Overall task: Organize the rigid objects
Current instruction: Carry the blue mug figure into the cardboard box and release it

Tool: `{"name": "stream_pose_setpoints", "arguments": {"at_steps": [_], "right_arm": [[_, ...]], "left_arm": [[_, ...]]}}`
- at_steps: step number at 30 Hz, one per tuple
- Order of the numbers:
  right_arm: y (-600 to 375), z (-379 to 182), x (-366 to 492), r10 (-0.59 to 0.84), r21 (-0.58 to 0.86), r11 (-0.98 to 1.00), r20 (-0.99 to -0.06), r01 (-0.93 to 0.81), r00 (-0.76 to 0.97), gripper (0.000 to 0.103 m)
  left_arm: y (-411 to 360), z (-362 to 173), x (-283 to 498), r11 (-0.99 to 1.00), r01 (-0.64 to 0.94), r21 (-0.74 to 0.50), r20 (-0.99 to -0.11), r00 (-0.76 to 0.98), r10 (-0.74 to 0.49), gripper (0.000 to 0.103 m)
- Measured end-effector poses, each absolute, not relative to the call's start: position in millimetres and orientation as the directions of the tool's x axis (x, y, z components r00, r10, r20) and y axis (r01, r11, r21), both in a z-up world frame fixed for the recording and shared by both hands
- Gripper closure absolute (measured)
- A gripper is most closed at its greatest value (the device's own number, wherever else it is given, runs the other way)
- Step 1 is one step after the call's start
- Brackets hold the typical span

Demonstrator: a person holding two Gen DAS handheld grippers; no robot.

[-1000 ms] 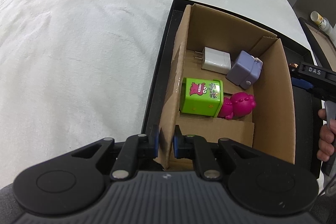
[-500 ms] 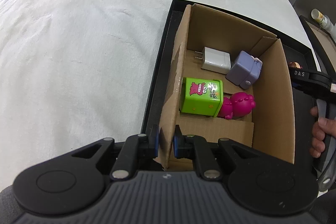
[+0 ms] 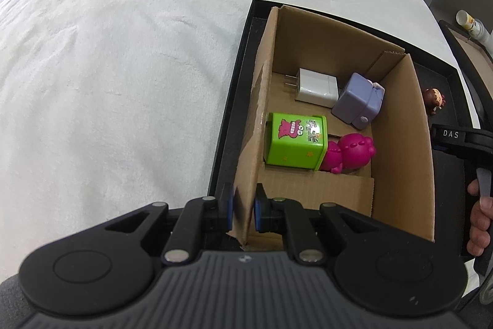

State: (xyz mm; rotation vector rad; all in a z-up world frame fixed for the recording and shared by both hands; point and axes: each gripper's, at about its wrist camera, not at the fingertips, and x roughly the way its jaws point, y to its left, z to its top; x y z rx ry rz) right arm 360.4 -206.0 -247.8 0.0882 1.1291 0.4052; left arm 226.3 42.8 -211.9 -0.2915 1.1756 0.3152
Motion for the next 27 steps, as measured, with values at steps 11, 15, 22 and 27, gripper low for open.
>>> {"name": "stream_pose_setpoints", "arguments": {"at_steps": [11, 15, 22, 27], "right_arm": [[-204.0, -246.1, 361.4, 0.35, 0.255, 0.924, -0.865, -0.285, 0.359, 0.074], [-210.6, -237.8, 354.8, 0.342, 0.248, 0.927, -0.868, -0.282, 0.359, 0.074], [-231.3, -212.1, 345.9, 0.385, 0.324, 0.921, -0.845, -0.218, 0.372, 0.074], [-238.4, -196.7, 338.5, 0.377, 0.314, 0.925, -0.835, -0.216, 0.4, 0.074]], "left_arm": [[40.4, -214.8, 225.8, 0.931, -0.362, -0.042, -0.936, 0.34, 0.09, 0.092], [42.6, -214.3, 224.4, 0.931, -0.361, -0.053, -0.934, 0.348, 0.081, 0.091], [42.3, -214.1, 222.5, 0.935, -0.35, -0.061, -0.93, 0.359, 0.074, 0.091], [43.6, -214.8, 222.1, 0.936, -0.347, -0.066, -0.929, 0.363, 0.069, 0.091]]}}
